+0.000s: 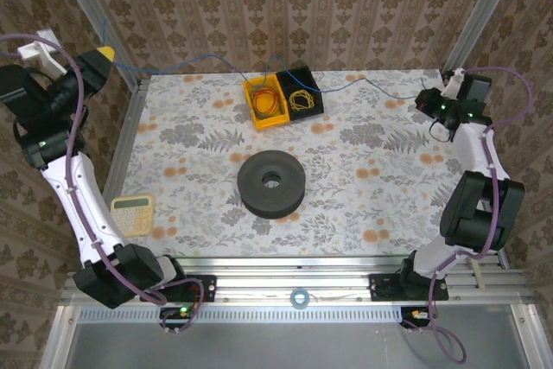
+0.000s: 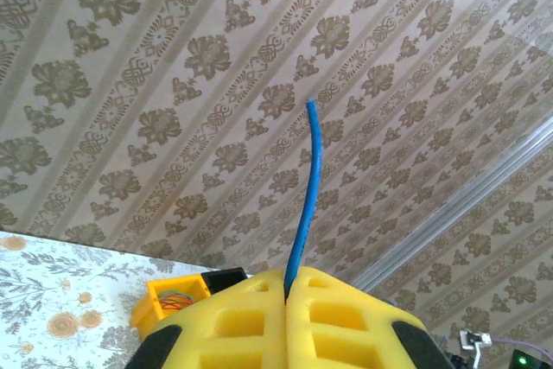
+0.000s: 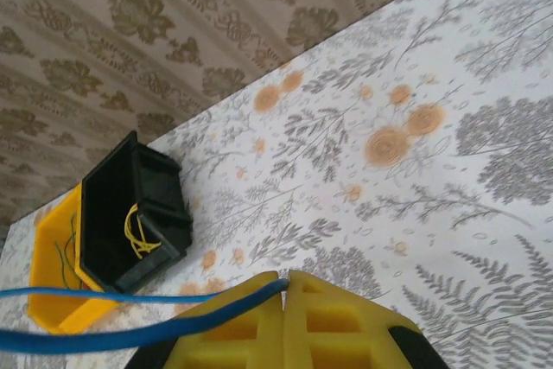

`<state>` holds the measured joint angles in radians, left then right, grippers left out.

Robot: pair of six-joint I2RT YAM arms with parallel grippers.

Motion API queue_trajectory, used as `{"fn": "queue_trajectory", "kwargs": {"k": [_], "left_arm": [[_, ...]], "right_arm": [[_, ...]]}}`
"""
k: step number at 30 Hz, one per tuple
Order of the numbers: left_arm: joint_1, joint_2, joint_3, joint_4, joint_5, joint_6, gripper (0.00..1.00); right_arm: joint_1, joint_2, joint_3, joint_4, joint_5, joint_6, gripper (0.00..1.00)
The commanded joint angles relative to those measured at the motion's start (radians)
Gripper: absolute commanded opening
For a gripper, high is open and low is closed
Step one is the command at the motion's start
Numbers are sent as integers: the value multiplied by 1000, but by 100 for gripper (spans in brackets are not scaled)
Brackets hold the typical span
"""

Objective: Wrap the cables

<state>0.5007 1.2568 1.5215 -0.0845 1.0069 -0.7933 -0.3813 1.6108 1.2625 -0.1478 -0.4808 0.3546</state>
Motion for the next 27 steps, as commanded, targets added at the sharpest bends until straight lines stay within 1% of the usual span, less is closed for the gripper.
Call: {"fn": "queue_trajectory", "kwargs": {"k": [1, 4, 8, 11, 14, 16, 18, 21, 24, 27], "left_arm": [[44, -5, 21, 15, 14, -3, 0], [80, -5, 19, 11, 24, -3, 0], [164, -4, 39, 13, 33, -25, 0], [235, -4, 82, -43, 19, -8, 0], [291, 2, 141, -158, -12, 57, 0], [323, 8, 165, -201, -25, 80, 0], [353, 13, 176, -211, -33, 79, 0], [397, 18, 178, -186, -34, 53, 0], [428, 25, 182, -157, -28, 25, 0], [445, 33, 186, -151, -24, 17, 0]], "right_arm": [[-30, 15, 47, -23, 59, -18, 0], [-32, 19, 44, -29, 82, -24, 0], [-48, 57, 49, -12, 93, -6, 0], [-75, 112, 50, 50, 51, 57, 0], [-97, 167, 39, 161, -32, 170, 0], [-100, 198, 31, 226, -56, 232, 0], [-100, 230, 28, 291, -78, 295, 0], [-107, 281, 15, 408, -106, 420, 0], [-123, 352, -13, 614, -128, 609, 0], [-134, 453, -28, 843, -121, 829, 0]]}}
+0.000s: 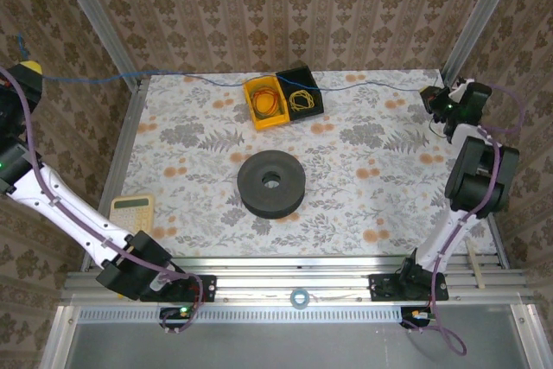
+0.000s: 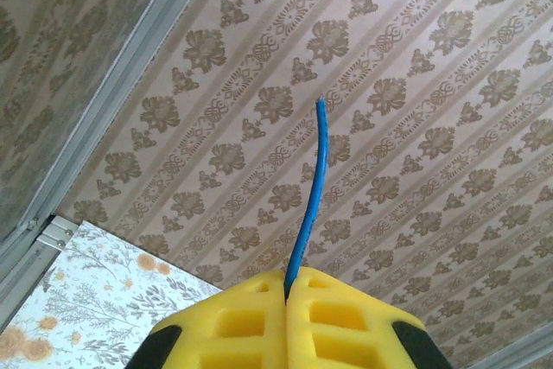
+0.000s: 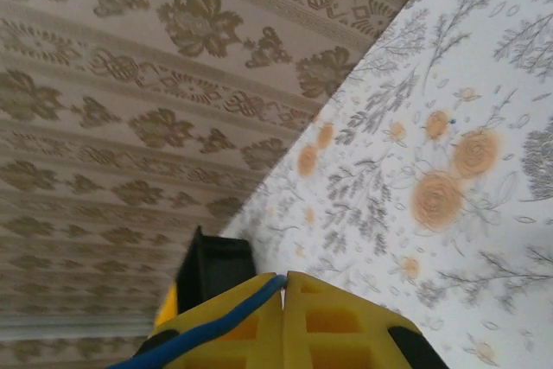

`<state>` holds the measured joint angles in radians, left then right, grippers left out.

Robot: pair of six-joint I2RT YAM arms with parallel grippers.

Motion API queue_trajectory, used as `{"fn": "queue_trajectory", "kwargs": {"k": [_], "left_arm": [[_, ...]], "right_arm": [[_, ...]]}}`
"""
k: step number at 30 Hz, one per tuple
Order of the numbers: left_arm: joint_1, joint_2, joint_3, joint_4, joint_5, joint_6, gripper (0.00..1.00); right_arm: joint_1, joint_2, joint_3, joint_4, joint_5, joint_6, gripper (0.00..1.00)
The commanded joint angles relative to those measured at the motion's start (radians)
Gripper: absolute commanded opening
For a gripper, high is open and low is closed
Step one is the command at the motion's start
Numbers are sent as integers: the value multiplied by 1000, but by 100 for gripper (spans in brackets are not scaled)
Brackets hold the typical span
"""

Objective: Wrap the cables

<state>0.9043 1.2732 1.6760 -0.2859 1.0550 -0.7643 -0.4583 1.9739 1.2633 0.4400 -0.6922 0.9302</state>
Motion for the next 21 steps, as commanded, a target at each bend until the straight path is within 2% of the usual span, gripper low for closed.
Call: {"fn": "queue_trajectory", "kwargs": {"k": [1, 5, 16, 21], "left_arm": [[46, 18, 33, 49, -72, -9, 0], [73, 23, 30, 48, -73, -8, 0], [183, 26, 71, 22, -66, -21, 0], [205, 16, 59, 57, -58, -61, 0]], "right_arm": [[-57, 128, -29, 327, 102, 322, 0], [-50, 247, -15, 523, 142, 479, 0], [-57, 326, 78, 506, 191, 541, 0], [-52, 364, 123, 517, 182, 590, 0]]}}
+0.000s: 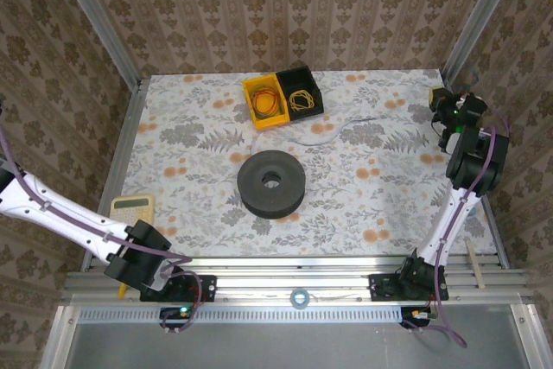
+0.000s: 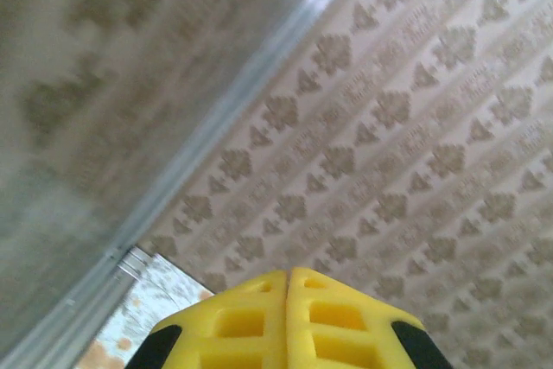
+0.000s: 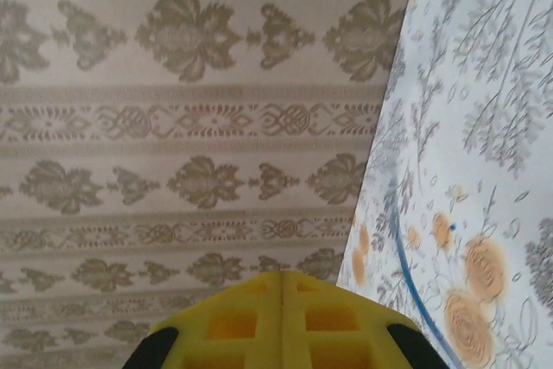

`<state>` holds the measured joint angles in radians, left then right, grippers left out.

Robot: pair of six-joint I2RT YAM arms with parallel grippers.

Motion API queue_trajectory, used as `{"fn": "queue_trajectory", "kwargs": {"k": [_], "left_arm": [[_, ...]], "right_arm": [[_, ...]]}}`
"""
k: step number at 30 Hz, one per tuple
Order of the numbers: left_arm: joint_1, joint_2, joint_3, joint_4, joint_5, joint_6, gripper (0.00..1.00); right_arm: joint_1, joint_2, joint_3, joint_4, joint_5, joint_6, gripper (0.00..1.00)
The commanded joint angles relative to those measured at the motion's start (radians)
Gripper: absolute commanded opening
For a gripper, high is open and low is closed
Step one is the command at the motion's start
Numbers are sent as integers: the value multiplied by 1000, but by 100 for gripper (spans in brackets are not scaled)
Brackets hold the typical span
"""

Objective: Wrap the cables

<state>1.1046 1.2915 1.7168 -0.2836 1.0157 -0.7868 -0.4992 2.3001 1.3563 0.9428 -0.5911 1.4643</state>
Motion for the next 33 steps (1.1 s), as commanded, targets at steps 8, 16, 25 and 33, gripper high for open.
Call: {"fn": "queue_trajectory", "kwargs": {"k": [8, 16, 25, 33], "left_arm": [[-142, -17, 70, -113, -45, 119, 0], [-564, -31, 50, -470, -307, 462, 0], [-804, -35, -4, -543, -482, 541, 15], [-891, -34, -54, -561, -531, 568, 71]], "right_arm": [[94, -12, 116, -206, 8, -123, 0], [197, -22, 222, -327, -1, -183, 0], [328, -104, 418, -820, -83, -582, 26], [414, -293, 335, -1138, -24, -871, 80]]}}
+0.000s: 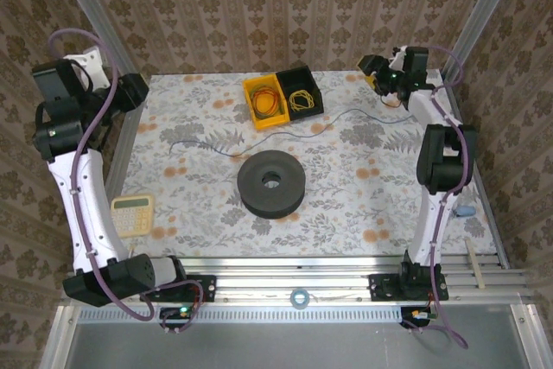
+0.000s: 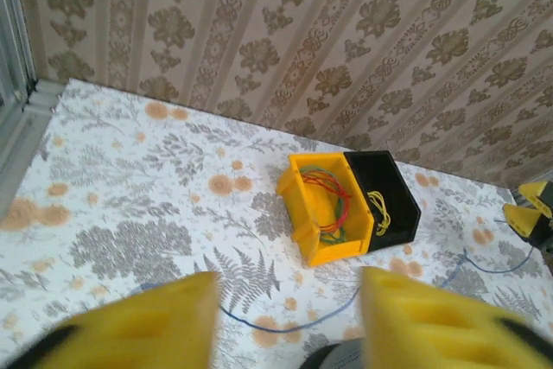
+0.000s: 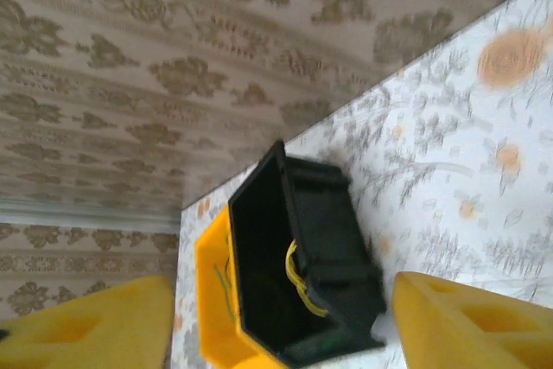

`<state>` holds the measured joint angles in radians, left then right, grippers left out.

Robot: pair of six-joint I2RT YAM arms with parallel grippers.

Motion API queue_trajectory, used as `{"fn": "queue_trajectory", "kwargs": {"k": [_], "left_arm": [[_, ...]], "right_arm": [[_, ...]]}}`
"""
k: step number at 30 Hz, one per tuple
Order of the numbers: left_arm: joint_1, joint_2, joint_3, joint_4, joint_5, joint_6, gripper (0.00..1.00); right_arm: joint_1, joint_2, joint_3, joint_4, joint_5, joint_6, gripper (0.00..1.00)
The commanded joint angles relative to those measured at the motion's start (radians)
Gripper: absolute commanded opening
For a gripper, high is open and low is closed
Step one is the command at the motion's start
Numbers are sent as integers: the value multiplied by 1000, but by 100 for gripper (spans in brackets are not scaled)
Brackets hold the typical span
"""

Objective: Wrap the cables

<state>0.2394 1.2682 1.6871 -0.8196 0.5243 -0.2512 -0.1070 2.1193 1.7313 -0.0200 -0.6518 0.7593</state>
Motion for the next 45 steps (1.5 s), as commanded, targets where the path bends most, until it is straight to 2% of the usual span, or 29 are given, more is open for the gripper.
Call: {"fn": "queue_trajectory", "kwargs": {"k": [1, 3, 7, 11, 17, 24, 31, 36, 38, 41, 45], "left_arm": [[-43, -10, -36, -27, -47, 36, 84], [-73, -4, -59, -29, -73, 46, 100], [-115, 5, -103, -35, -116, 55, 100], [-149, -9, -167, -18, -162, 52, 100], [-168, -33, -265, 9, -180, 38, 100], [-173, -46, -321, -1, -216, 43, 100], [-178, -52, -327, -16, -231, 41, 100], [-178, -53, -321, -26, -251, 48, 100], [-177, -49, -320, -29, -253, 50, 100], [-178, -37, -311, -37, -259, 57, 100], [-177, -24, -289, -52, -278, 71, 100]], "right_arm": [[36, -145, -80, -180, 54, -178, 84], [64, -206, -142, -193, 82, -203, 93], [129, -296, -249, -213, 121, -215, 99], [200, -349, -368, -200, 187, -195, 100], [240, -329, -499, -112, 252, -126, 100], [285, -225, -497, -2, 246, -60, 95], [319, -102, -437, 92, 273, 37, 84], [321, -53, -421, 155, 293, 98, 67], [321, -46, -412, 167, 298, 109, 51], [321, -35, -381, 163, 291, 106, 32], [322, -28, -345, 162, 272, 106, 15]]}}
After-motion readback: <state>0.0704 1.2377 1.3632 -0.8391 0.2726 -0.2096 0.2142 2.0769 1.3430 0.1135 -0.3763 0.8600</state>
